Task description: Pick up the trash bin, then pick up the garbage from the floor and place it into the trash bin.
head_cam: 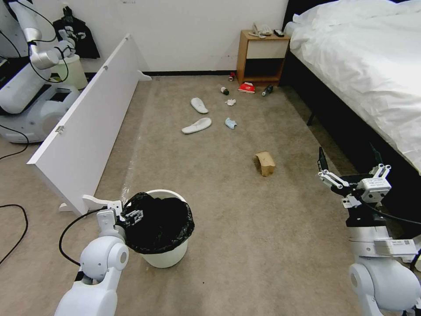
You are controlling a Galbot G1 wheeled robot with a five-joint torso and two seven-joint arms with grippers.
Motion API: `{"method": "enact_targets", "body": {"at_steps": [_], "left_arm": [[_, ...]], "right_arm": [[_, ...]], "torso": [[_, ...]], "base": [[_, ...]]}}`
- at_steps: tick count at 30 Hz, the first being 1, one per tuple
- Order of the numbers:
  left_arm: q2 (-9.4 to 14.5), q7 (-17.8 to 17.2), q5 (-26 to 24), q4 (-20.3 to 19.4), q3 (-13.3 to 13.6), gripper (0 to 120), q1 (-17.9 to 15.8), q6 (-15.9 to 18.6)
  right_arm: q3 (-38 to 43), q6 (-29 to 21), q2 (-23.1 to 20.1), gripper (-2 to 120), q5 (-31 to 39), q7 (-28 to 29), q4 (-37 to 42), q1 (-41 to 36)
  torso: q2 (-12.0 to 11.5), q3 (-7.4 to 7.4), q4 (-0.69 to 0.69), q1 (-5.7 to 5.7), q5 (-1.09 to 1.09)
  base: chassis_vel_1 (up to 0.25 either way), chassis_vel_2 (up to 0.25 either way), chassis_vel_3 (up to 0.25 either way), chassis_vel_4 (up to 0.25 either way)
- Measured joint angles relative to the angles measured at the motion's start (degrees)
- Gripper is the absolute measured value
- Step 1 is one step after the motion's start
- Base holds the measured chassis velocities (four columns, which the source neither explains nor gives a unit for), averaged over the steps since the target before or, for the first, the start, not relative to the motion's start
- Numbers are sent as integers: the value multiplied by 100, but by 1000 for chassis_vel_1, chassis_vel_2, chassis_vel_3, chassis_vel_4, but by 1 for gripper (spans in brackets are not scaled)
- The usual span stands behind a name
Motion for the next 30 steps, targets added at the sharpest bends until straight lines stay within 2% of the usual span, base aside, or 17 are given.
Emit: {"method": "enact_targets", "body": {"at_steps": [9, 20, 22, 24, 25, 26, 27, 29, 30], "left_arm": [[-98, 72, 208, 244, 35, 99, -41, -101], [-148, 115, 308, 364, 56, 97, -50, -140], [-152, 132, 335, 388, 56, 94, -53, -148], [-156, 159, 370, 417, 56, 84, -55, -159], [-156, 159, 370, 417, 56, 84, -55, -159], [-156, 169, 387, 426, 55, 75, -54, -167], [-156, 169, 387, 426, 55, 75, -54, -167], [-156, 183, 403, 438, 53, 65, -47, -175], [-156, 183, 403, 438, 53, 65, -47, -175]], "right_arm": [[-8, -8, 4, 100, 23, -1, -17, 61], [-12, -17, 0, 100, 34, -4, -32, 82], [-13, -19, 0, 100, 34, -5, -36, 86], [-16, -20, 0, 100, 35, -7, -37, 90], [-16, -20, 0, 100, 35, -7, -37, 90], [-17, -21, 0, 100, 36, -7, -38, 91], [-17, -21, 0, 100, 36, -7, -38, 91], [-17, -23, -3, 100, 40, -7, -39, 95], [-17, -23, -3, 100, 40, -7, -39, 95]], "torso": [[0, 0, 0, 0, 0], [0, 0, 0, 0, 0], [0, 0, 0, 0, 0], [0, 0, 0, 0, 0], [0, 0, 0, 0, 0], [0, 0, 0, 0, 0], [0, 0, 0, 0, 0], [0, 0, 0, 0, 0], [0, 0, 0, 0, 0]], "base": [[0, 0, 0, 0], [0, 0, 0, 0], [0, 0, 0, 0], [0, 0, 0, 0], [0, 0, 0, 0], [0, 0, 0, 0], [0, 0, 0, 0], [0, 0, 0, 0], [0, 0, 0, 0]]}}
